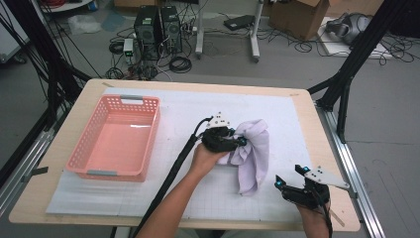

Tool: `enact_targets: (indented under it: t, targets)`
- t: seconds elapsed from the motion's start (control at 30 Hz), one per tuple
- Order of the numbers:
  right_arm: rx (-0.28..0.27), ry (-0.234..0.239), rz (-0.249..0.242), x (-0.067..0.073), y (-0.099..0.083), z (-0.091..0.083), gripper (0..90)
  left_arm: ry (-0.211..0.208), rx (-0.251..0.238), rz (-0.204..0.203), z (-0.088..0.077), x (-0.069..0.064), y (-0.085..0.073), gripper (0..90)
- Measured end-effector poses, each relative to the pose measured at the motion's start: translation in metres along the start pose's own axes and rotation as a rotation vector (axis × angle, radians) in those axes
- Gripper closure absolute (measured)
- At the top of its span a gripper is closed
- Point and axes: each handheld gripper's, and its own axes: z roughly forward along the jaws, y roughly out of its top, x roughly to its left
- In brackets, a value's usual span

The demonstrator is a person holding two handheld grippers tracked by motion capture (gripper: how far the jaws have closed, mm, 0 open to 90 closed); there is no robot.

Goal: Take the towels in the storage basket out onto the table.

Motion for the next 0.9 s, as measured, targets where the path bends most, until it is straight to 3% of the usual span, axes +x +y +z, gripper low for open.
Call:
enact_targets:
  t: [0.03, 0.07, 0.13, 0.2, 0.3, 0.4, 0.53, 0.67, 0.77, 0.9]
  targets:
    - [0.002, 0.000, 0.001, 0.000, 0.000, 0.000, 16.8, 0.030, 0.001, -0.035, 0.000, 0.003, 0.000, 38.3]
    - [0.004, 0.001, -0.002, -0.001, -0.001, 0.000, 16.8, 0.053, 0.001, -0.036, -0.001, 0.003, 0.001, 24.5]
    - [0.006, -0.001, 0.001, -0.002, -0.001, 0.000, 16.9, 0.095, 0.020, -0.005, -0.008, 0.002, 0.005, 22.7]
    - [0.011, -0.002, 0.005, -0.004, -0.002, 0.000, 16.9, 0.099, 0.002, 0.020, -0.022, 0.001, 0.009, 17.4]
    - [0.008, -0.005, 0.002, -0.004, -0.001, 0.000, 16.9, 0.168, -0.112, 0.075, -0.050, -0.004, 0.008, 17.0]
    - [0.008, -0.003, 0.001, -0.002, -0.001, 0.000, 16.9, 0.186, -0.152, 0.082, -0.078, -0.003, 0.001, 17.1]
    - [0.013, 0.002, -0.010, 0.002, 0.001, 0.003, 16.9, 0.204, -0.152, 0.089, -0.102, -0.001, -0.012, 17.1]
    - [0.013, 0.005, -0.012, 0.004, 0.002, 0.005, 16.9, 0.202, -0.178, 0.097, -0.125, -0.002, -0.038, 17.0]
    - [0.015, 0.006, -0.012, 0.003, 0.002, 0.006, 16.9, 0.196, -0.166, 0.116, -0.131, -0.003, -0.048, 17.1]
    - [0.014, 0.008, -0.010, 0.004, 0.002, 0.006, 16.9, 0.198, -0.163, 0.104, -0.133, -0.004, -0.056, 17.2]
